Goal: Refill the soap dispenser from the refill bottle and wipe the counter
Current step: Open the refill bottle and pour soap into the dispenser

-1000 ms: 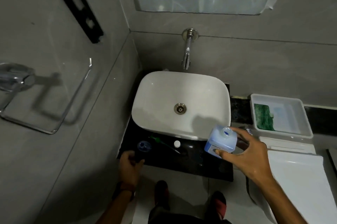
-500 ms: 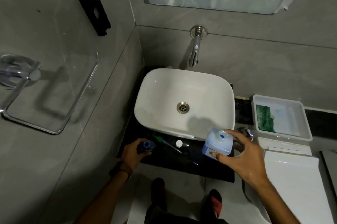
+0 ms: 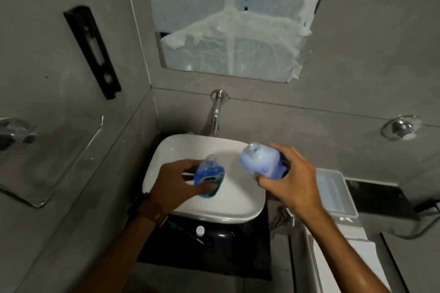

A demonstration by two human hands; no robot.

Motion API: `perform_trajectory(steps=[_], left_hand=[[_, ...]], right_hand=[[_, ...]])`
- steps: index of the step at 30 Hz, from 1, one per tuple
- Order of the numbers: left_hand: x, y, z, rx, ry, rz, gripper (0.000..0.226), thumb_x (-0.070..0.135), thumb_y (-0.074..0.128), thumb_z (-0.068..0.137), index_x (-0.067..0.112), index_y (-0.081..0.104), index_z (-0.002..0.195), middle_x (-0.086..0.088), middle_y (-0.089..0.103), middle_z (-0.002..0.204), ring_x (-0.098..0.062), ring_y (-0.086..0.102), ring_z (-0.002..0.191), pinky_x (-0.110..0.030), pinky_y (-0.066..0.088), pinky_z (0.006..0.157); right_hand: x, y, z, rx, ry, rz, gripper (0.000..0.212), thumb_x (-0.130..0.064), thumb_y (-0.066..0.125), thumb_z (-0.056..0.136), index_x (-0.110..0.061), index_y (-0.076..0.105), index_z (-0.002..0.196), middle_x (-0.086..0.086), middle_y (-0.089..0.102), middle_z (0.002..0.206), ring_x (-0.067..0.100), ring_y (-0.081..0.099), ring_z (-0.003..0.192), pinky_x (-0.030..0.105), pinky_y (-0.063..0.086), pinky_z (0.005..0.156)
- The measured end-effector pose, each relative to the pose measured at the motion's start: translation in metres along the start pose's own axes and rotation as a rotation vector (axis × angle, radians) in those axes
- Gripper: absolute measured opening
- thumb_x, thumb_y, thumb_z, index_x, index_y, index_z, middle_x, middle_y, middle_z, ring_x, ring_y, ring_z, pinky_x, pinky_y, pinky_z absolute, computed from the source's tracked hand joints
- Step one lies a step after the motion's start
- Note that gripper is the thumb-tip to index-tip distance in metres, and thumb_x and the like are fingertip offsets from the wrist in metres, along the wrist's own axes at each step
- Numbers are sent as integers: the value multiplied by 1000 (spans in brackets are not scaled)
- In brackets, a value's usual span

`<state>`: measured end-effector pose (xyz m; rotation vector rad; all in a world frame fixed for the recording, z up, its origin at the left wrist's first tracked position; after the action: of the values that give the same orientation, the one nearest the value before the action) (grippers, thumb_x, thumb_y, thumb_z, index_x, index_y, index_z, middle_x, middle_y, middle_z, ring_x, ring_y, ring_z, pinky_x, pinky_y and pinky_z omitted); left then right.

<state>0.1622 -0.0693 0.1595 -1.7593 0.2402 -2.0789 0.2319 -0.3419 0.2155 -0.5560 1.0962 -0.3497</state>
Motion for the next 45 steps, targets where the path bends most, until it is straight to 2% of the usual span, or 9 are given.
perform_trajectory(steps=[3,11,15,20,25,30,35,41,45], left_hand=[[47,2,30,-39,131,4,46,40,91,64,39,72,105,15,76,93,-7,73,85,-17,58,71],[100,-5,58,-50,281,79,37,51,85,66,39,70,98,29,72,84,1,71,80,-8,53,65],[100,-1,58,-59,296,108,35,46,87,66,40,70,96,31,71,81,0,70,80,-8,52,65],[100,4,55,-65,298,102,38,56,81,65,39,70,97,21,72,79,0,70,81,-8,53,66],[99,2,56,-52,304,113,38,51,83,67,33,72,98,15,73,82,-2,70,82,-10,55,66],[96,0,58,-39,293,83,36,41,88,67,31,74,99,19,73,82,0,71,82,-11,55,65],[96,-2,58,-31,302,77,40,53,81,65,32,72,97,19,72,83,0,70,82,-9,54,65],[89,-1,62,-48,287,88,46,52,80,66,24,74,102,17,71,86,3,68,85,-8,54,66],[89,1,62,-61,274,78,43,54,79,66,30,71,101,23,69,86,6,67,84,-7,54,66]], right_hand=[[-22,-20,27,17,-50,-73,72,-39,86,53,-39,59,119,-18,68,110,1,64,93,10,50,79],[-68,-52,58,50,-267,-293,70,-22,89,58,-24,61,122,-4,70,117,19,66,100,30,52,83],[-83,-55,61,39,-348,-332,72,-19,89,59,-21,62,126,1,70,122,26,66,107,41,56,89],[-91,-54,63,43,-437,-414,73,-13,89,57,-16,64,126,5,71,122,30,66,108,39,52,92],[-96,-52,65,33,-461,-450,75,-12,90,58,-15,62,128,8,70,123,35,65,110,48,56,92],[-99,-52,67,33,-483,-497,76,-12,91,57,-14,62,127,9,70,120,37,65,107,48,56,90],[-97,-48,67,20,-486,-518,75,-12,92,58,-14,63,127,10,70,120,38,65,105,51,55,89],[-98,-47,70,31,-497,-550,74,-11,92,58,-14,63,127,10,69,119,38,65,104,50,54,88],[-98,-47,72,42,-511,-568,72,-11,91,59,-14,64,126,10,70,117,38,64,102,50,53,87]])
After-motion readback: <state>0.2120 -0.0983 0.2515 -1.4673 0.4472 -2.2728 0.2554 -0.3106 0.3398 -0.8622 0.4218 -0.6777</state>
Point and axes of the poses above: each hand's wrist, its own z-axis towards the middle knuckle, its own y-axis out of the palm, x = y × z, the point moved 6 cm from there along z, towards the middle knuckle
